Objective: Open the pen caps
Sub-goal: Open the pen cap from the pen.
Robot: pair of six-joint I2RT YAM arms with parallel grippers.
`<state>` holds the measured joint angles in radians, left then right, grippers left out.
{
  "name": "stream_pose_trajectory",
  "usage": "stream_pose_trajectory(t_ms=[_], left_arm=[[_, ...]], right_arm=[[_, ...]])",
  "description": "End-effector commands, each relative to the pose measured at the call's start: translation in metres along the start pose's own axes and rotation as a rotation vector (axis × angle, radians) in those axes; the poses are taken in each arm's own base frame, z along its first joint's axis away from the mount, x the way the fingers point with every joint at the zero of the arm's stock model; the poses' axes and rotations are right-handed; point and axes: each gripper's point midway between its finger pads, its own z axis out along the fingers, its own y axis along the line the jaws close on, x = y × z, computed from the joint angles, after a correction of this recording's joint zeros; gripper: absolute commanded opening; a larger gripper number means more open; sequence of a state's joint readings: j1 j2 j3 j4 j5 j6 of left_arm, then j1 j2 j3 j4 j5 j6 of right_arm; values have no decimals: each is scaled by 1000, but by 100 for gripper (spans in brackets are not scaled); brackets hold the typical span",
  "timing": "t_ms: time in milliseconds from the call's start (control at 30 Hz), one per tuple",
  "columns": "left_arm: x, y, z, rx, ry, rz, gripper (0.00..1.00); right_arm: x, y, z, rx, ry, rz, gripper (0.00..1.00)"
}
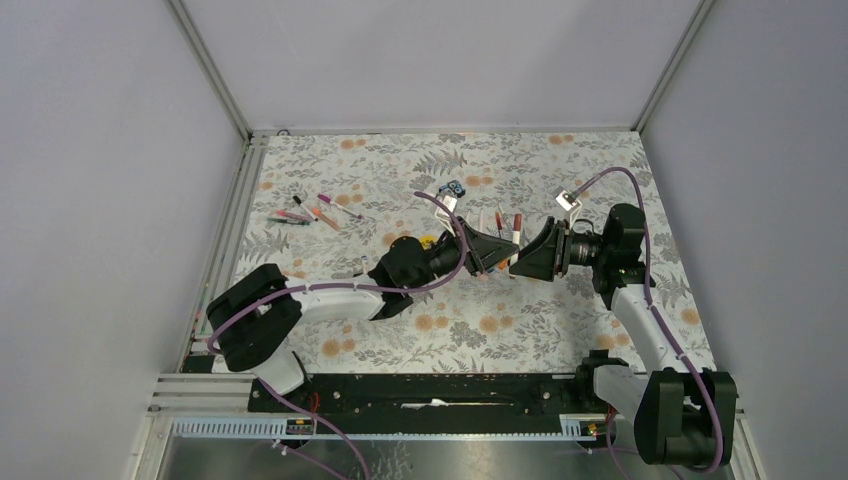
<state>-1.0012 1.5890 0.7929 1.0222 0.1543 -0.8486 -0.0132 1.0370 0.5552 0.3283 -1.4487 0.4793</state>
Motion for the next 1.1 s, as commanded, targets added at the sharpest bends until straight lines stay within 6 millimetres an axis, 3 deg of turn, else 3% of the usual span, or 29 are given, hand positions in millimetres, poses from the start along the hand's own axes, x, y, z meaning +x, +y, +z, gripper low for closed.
stream_pose_trajectory(t_ms=[0,233,867,900,1067], left_arm=[[-27,-28,11,82,-95,44,0],[-25,-29,11,82,-94,47,0],[-20,-29,18,84,-80,47,4],[-20,-29,18,84,-80,46,5],[-24,-31,17,83,-89,53,10]], right_arm=[[-2,1,2,-3,-2,-31,55],[-3,1,2,-6,-1,-34,37],[-1,4,7,-25,14,-18,37],[-1,5,7,-25,15,-18,35],[-1,6,7,-35,21,-26,7]])
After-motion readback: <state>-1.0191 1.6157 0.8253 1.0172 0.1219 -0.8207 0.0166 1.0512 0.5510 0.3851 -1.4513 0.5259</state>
